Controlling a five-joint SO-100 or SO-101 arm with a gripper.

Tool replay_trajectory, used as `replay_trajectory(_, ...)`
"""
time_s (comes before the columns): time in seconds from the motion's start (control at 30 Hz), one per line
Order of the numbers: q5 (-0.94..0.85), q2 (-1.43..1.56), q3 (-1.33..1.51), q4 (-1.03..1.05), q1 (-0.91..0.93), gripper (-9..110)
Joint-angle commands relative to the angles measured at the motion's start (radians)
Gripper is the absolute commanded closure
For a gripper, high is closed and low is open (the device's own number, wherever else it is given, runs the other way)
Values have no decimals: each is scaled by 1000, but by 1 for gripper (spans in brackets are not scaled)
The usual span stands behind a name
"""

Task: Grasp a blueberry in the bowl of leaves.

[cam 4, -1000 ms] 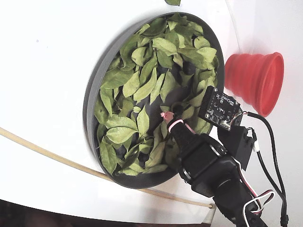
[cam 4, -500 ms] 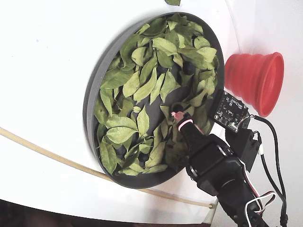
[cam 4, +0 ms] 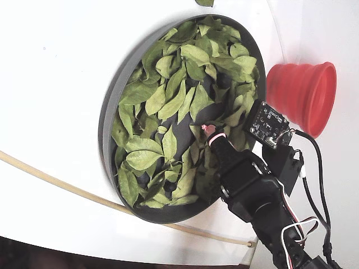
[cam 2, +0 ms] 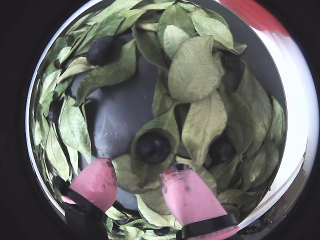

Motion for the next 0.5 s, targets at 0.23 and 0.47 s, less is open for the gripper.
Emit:
replay_trajectory(0.23, 18, -25, -81, -43, 31, 83)
replay_trajectory(0.47, 44, -54, -109, -48, 32, 82)
